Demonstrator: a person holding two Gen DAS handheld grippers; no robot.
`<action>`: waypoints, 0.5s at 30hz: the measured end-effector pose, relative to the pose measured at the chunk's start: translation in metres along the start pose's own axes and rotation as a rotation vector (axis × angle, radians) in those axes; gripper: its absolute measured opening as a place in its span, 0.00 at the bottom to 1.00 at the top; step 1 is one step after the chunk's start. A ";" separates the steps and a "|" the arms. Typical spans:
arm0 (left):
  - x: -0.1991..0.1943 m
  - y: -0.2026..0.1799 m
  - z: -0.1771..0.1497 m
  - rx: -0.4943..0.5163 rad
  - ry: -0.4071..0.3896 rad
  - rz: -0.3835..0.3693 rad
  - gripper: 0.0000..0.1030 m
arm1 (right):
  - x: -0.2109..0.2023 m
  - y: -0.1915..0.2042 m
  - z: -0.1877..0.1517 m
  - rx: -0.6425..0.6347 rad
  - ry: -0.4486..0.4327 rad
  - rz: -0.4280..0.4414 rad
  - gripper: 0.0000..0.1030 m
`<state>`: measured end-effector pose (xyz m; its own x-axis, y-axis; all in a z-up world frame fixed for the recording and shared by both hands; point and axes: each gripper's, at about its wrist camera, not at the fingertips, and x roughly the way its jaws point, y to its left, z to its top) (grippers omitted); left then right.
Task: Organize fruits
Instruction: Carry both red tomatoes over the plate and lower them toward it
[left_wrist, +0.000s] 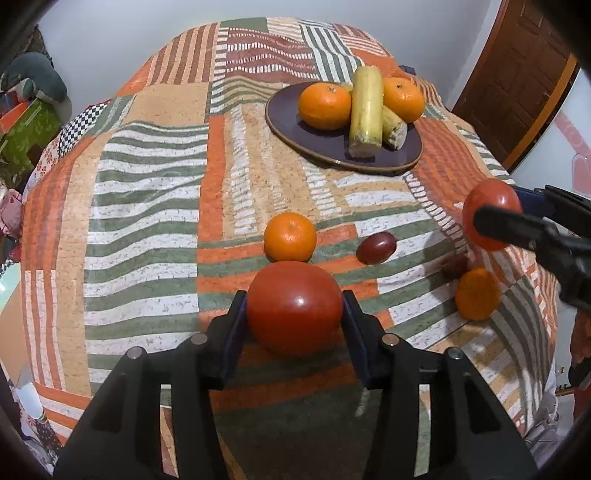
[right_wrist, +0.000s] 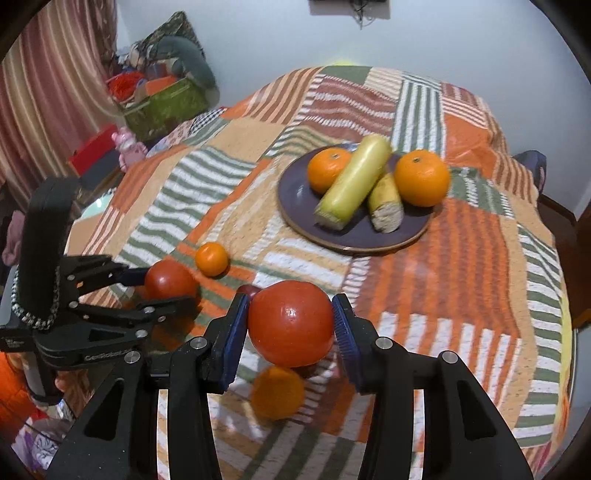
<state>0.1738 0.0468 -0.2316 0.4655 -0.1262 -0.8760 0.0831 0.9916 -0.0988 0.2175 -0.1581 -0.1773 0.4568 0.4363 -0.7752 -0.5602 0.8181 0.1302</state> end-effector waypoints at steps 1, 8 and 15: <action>-0.003 -0.001 0.002 -0.001 -0.008 -0.004 0.47 | -0.002 -0.003 0.001 0.006 -0.007 -0.005 0.41; -0.021 -0.008 0.021 0.008 -0.060 -0.022 0.47 | -0.011 -0.024 0.012 0.042 -0.049 -0.025 0.41; -0.023 -0.016 0.047 0.022 -0.093 -0.038 0.47 | -0.012 -0.044 0.025 0.069 -0.077 -0.046 0.41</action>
<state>0.2034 0.0327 -0.1874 0.5413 -0.1662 -0.8242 0.1206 0.9855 -0.1195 0.2539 -0.1903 -0.1581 0.5343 0.4232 -0.7318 -0.4899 0.8605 0.1399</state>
